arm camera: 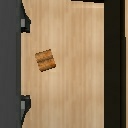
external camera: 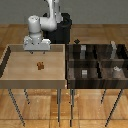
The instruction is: Place the loaf of bread into the appropriate compartment.
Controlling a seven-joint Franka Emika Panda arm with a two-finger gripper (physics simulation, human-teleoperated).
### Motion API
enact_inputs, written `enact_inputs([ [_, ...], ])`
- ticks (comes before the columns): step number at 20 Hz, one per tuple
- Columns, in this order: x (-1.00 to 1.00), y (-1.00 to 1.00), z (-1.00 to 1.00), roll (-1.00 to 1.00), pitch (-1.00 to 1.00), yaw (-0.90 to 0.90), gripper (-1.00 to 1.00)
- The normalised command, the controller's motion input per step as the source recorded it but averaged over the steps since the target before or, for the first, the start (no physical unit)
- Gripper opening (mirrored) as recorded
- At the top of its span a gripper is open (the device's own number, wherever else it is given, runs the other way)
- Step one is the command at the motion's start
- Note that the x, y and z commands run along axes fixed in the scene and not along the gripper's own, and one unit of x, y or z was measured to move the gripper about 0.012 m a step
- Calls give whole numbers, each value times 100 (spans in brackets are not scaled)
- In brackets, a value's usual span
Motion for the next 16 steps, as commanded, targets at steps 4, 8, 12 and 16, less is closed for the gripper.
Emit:
enact_inputs([
  [4,0,0,-100,0,0,0,100],
  [8,29,0,-25,0,0,0,100],
  [12,25,0,0,0,0,0,100],
  [16,0,0,0,0,0,0,100],
])
